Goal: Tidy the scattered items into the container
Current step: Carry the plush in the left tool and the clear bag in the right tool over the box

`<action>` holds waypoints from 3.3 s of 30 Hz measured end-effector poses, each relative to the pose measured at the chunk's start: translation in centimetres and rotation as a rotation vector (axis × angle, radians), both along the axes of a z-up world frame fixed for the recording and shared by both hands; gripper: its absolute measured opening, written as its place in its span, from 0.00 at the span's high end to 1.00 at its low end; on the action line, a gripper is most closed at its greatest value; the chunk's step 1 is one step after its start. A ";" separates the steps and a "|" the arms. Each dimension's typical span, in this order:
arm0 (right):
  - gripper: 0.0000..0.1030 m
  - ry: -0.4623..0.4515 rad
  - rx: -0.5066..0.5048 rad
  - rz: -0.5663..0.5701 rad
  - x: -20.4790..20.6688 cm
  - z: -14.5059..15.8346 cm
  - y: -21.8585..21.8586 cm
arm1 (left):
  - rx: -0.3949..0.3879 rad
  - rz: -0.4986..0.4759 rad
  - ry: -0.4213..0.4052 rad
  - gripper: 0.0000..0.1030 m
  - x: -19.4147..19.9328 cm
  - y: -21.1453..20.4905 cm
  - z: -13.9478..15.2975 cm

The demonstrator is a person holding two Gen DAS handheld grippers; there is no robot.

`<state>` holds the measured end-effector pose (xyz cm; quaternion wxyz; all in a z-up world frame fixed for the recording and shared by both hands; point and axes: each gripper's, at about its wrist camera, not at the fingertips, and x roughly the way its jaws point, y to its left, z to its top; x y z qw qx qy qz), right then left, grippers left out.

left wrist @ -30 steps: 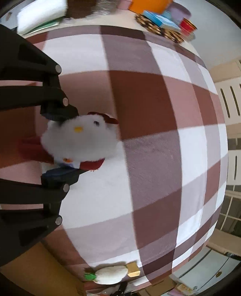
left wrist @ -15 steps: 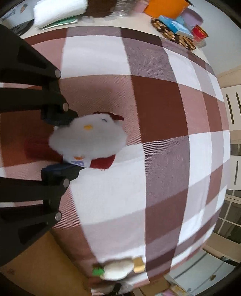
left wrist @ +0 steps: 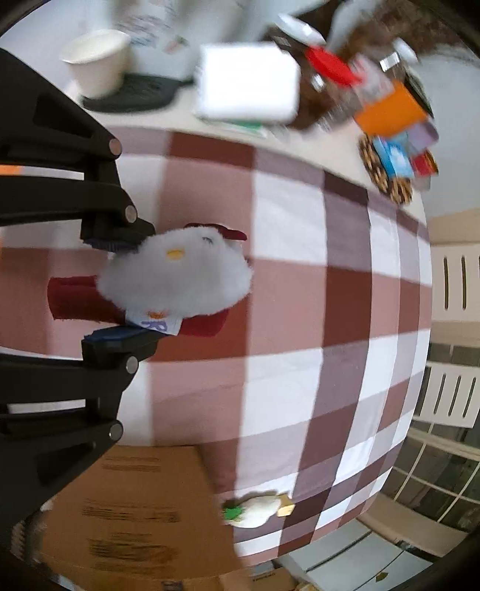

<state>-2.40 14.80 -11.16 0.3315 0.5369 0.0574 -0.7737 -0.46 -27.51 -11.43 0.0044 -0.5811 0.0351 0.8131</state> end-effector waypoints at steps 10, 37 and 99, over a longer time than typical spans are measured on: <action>0.66 0.057 -0.125 -0.018 5.7 5.2 2.7 | 0.026 0.011 0.115 0.67 9.5 2.2 5.6; 0.66 0.213 -0.378 0.171 15.6 16.7 -3.8 | 0.040 -0.175 0.066 0.65 8.7 21.8 12.3; 0.65 0.102 -0.326 0.089 14.5 14.0 -7.3 | 0.006 -0.180 -0.079 0.64 5.5 23.5 8.0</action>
